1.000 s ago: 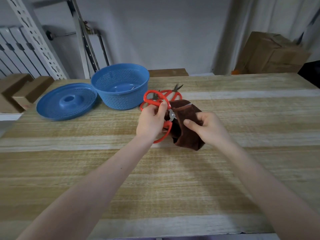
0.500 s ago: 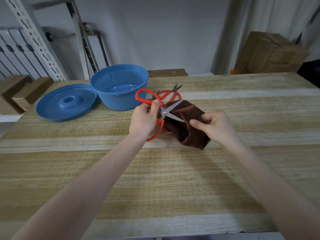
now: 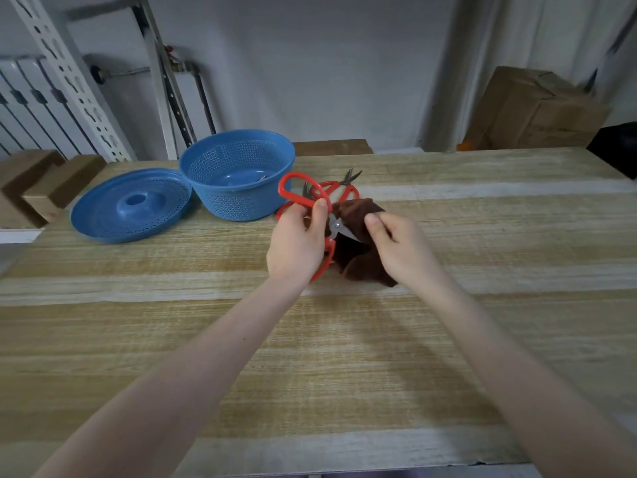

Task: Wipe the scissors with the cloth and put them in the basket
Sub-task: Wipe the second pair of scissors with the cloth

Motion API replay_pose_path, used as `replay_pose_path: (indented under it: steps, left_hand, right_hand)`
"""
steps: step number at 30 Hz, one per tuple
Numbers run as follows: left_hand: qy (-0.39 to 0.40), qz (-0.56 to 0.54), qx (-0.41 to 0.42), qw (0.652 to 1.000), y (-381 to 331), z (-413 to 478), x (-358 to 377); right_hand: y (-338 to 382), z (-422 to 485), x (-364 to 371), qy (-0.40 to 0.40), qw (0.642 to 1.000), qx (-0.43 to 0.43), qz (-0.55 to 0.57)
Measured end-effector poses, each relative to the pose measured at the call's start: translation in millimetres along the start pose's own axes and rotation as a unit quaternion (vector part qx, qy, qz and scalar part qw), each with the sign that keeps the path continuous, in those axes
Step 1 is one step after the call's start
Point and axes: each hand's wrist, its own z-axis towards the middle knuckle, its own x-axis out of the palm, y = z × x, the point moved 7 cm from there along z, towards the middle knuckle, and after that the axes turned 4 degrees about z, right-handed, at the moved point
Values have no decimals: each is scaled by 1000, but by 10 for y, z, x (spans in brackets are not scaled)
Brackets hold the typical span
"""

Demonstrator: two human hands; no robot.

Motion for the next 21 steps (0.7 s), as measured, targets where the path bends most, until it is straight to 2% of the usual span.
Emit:
replay_pose_path:
  steps: [2, 4, 6, 8, 13, 16, 21]
  left_hand:
    - [-11, -14, -12, 1000, 57, -11, -29]
    - [-21, -25, -25, 999, 129, 28, -97]
    - [-26, -29, -25, 999, 129, 52, -129]
    - [-26, -25, -10, 999, 56, 32, -114]
    - [-29, 3, 33, 999, -107, -58, -83]
    - [-28, 14, 49, 998, -150, -57, -70]
    - [-24, 9, 48, 999, -216, -66, -16]
  right_hand:
    - [-125, -5, -80, -29, 997, 40, 60]
    - [-231, -44, -169, -50, 980, 87, 170]
    - [-241, -68, -149, -17, 972, 99, 214]
    - [-196, -79, -41, 33, 986, 74, 148]
    - [-68, 16, 18, 62, 998, -19, -9]
    - [35, 55, 70, 43, 996, -72, -24]
    - [49, 58, 103, -35, 998, -54, 13]
